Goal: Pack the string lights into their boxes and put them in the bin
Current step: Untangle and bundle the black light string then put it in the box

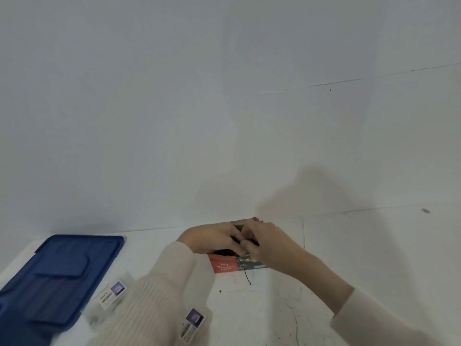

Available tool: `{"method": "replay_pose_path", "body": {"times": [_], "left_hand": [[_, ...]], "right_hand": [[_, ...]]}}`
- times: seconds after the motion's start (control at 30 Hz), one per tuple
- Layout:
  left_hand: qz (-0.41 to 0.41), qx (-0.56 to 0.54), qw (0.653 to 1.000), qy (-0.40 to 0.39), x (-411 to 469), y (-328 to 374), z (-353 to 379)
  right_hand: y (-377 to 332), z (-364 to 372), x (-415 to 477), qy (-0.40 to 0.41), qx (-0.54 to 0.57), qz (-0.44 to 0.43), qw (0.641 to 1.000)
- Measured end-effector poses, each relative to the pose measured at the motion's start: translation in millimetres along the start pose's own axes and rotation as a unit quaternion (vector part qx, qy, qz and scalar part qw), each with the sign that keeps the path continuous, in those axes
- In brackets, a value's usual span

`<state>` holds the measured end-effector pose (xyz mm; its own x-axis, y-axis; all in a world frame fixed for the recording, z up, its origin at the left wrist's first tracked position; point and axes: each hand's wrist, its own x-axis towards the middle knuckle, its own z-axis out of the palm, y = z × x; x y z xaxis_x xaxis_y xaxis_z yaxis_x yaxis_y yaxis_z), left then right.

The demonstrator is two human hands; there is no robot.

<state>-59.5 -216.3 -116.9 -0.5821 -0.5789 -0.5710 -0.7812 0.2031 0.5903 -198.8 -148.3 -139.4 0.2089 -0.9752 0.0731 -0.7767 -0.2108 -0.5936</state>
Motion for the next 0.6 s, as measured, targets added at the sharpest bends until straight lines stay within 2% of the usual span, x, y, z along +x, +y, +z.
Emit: {"method": "replay_pose_path", "body": {"times": [0.07, 0.17, 0.27, 0.43, 0.6], "left_hand": [[0.012, 0.053, 0.997, 0.052, 0, -1, -1], [0.061, 0.158, 0.972, 0.163, -2, 0, 8], [0.048, 0.181, 0.967, 0.173, -8, -9, 14], [0.050, 0.222, 0.947, 0.229, -13, -4, 22], [0.062, 0.174, 0.955, 0.232, -39, 1, 1]], "right_hand": [[-2, -4, 3, -0.015, -0.022, 0.005, 1.000], [-7, -6, 10, -0.049, -0.099, 0.030, 0.993], [-12, -6, 22, -0.091, -0.148, 0.038, 0.984], [-18, -1, 35, -0.107, -0.218, 0.012, 0.970], [-20, 3, 39, -0.145, -0.266, -0.023, 0.953]]}}
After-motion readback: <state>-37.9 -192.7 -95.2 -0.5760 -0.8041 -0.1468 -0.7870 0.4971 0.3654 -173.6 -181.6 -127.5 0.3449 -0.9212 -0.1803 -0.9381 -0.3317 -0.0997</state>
